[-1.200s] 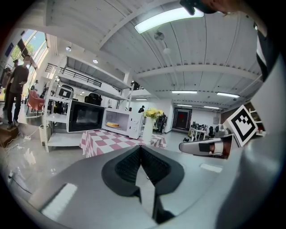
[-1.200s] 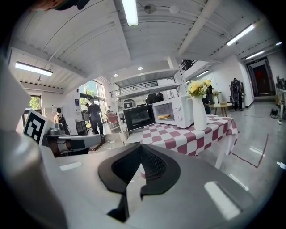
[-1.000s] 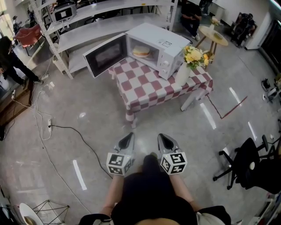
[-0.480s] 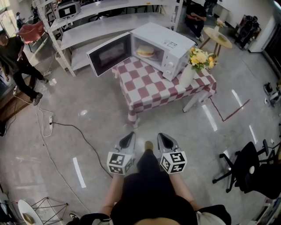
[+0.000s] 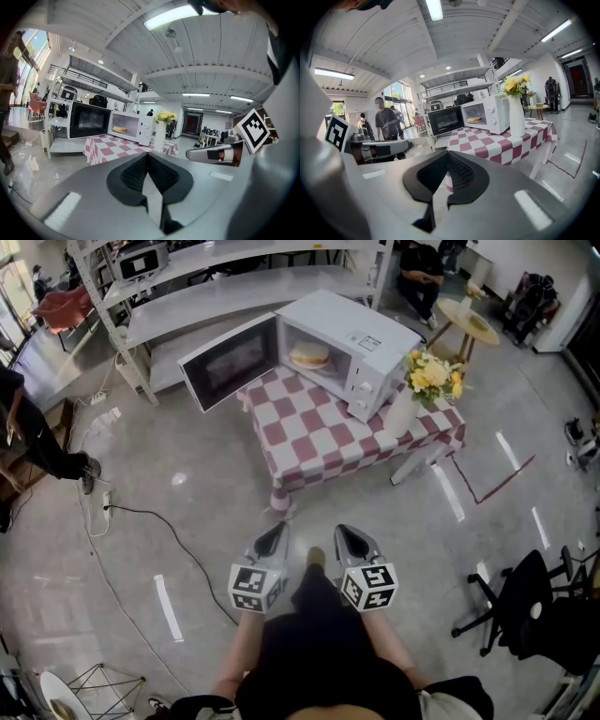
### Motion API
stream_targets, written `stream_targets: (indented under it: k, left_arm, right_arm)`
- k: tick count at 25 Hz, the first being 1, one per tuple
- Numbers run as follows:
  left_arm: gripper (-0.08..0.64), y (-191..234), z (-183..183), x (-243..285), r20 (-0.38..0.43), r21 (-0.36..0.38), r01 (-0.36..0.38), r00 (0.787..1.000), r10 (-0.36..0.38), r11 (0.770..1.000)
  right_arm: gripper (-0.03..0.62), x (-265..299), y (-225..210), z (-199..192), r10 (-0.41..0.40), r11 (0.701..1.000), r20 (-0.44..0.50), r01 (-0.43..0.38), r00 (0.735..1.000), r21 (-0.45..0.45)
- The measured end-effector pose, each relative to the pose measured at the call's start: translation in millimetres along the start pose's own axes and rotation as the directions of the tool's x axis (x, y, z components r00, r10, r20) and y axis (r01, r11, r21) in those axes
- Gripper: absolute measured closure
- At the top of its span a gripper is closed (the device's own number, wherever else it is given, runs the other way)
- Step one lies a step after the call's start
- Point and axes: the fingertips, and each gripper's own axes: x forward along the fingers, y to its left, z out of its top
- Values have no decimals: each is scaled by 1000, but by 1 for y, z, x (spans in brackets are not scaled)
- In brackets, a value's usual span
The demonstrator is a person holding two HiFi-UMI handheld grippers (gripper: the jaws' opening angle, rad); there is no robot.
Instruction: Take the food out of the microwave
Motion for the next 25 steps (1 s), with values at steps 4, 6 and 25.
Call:
stream_targets:
  k: [4, 6, 25]
  left_arm:
    - [551, 10, 6, 17, 5, -1, -9, 1000, 9, 1000]
    - [551, 15, 9, 24, 4, -2, -15, 1000, 15, 1000]
    - [551, 50, 27, 105, -7, -26, -49, 999, 49, 998]
  right_arm:
    - [591, 17, -9, 11, 7, 1000, 6, -7, 1000, -2]
    - [591, 25, -13, 16, 10, 1000, 6, -10, 1000, -2]
    - [591, 91, -64, 47, 30, 999, -21, -30, 999, 13]
